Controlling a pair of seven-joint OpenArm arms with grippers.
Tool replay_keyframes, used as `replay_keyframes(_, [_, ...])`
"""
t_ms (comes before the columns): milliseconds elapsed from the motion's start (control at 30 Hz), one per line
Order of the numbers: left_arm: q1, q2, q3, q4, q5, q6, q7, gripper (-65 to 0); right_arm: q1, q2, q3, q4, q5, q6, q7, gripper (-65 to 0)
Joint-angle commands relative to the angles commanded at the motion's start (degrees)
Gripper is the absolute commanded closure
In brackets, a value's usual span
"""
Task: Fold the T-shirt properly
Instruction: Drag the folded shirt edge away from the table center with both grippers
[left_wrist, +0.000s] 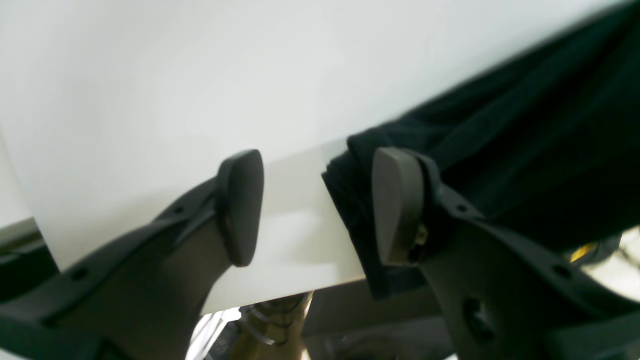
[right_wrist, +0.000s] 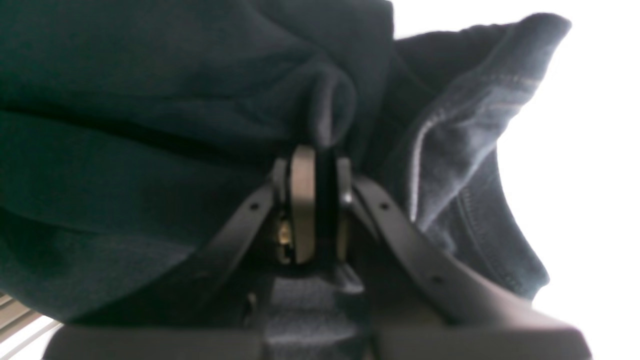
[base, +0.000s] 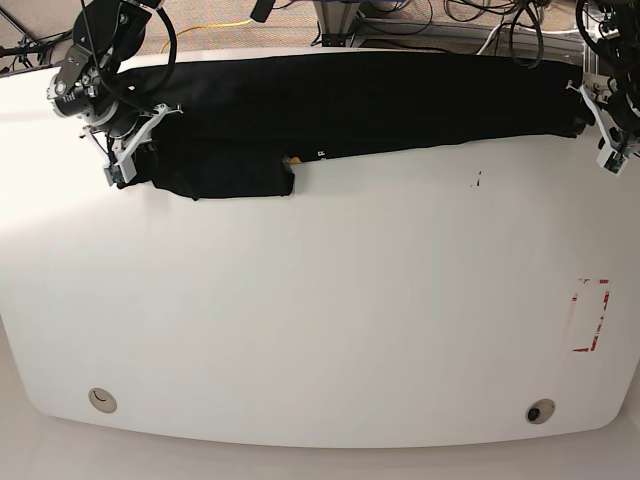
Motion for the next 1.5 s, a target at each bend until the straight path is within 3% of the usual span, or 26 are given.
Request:
replay_keyframes(233, [1.6, 3.5, 2.1, -1.4, 0.4, 0.0, 0.0, -32.5, -0.1, 0.0, 0.0, 0.0, 0.1, 0.0, 0.0, 0.0])
replay_keyframes(433, [0.8, 3.5, 4.1, -10.1, 0.4, 0.0, -0.4, -32.5, 0.0, 0.0, 0.0, 0.0, 0.1, 0.0, 0.0, 0.0])
replay_keyframes(533, [-1.8, 3.4, 4.0, -13.6, 0.6, 0.0, -0.4, -32.4, -0.1, 0.0, 0.1, 0.0, -0.2, 0.0, 0.0, 0.0])
replay_keyframes(767, [-11.8, 3.6, 3.8, -17.1, 9.1, 0.0, -0.4, -32.4, 0.0, 0.0, 0.1, 0.0, 0.1, 0.0, 0.0, 0.0])
replay_keyframes(1000, [-18.3, 3.4, 4.1, -16.7, 9.7, 0.0, 0.3, -32.5, 0.1, 0.0, 0.1, 0.0, 0.1, 0.0, 0.0, 0.0])
replay_keyframes(1100, [-20.9, 3.3, 3.5, -15.3, 9.6, 0.0, 3.4, -32.5, 1.2, -0.4, 0.1, 0.0, -0.2, 0.0, 0.0, 0.0])
replay_keyframes(1267, [-23.1, 4.6, -2.5, -5.5, 9.4, 0.0, 13.6, -32.6, 2.1, -1.0, 0.0, 0.0, -0.3, 0.0, 0.0, 0.0])
replay_keyframes(1333, [-24.0, 6.8, -4.0, -1.2, 6.6, 0.0, 16.7, -32.9, 2.5, -1.1, 0.0, 0.0, -0.3, 0.0, 0.0, 0.0])
replay_keyframes(1500, [-22.1, 7.3, -4.2, 1.8, -1.2, 0.0, 20.6, -32.6, 2.6, -1.3, -0.1, 0.0, -0.3, 0.0, 0.0, 0.0])
